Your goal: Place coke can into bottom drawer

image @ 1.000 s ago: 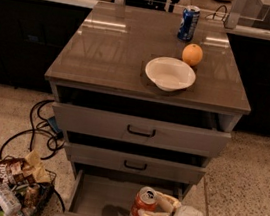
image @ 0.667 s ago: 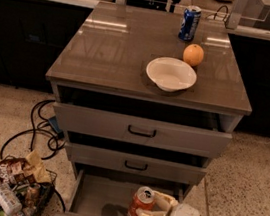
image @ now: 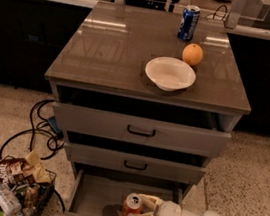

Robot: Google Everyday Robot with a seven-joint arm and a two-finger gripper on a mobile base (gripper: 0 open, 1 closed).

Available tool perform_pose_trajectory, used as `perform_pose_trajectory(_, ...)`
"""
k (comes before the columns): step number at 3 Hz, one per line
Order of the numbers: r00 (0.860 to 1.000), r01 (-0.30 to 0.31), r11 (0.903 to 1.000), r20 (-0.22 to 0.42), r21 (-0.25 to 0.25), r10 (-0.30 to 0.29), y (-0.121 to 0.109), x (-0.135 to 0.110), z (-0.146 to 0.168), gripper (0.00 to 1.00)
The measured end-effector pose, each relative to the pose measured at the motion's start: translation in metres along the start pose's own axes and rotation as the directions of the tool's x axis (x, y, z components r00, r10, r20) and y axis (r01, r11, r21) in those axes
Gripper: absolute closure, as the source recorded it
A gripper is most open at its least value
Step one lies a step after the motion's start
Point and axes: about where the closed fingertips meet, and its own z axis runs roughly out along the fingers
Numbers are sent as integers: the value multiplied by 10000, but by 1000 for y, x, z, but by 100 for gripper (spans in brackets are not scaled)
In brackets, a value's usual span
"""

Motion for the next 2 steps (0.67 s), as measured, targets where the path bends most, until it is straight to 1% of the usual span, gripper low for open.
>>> perform_pose_trajectory(1,9995,318,9994,-52,97,-317,-13,45,15,100)
perform_pose_trajectory(2,9988,487,9970,-128,606,-480,-61,90,57,100)
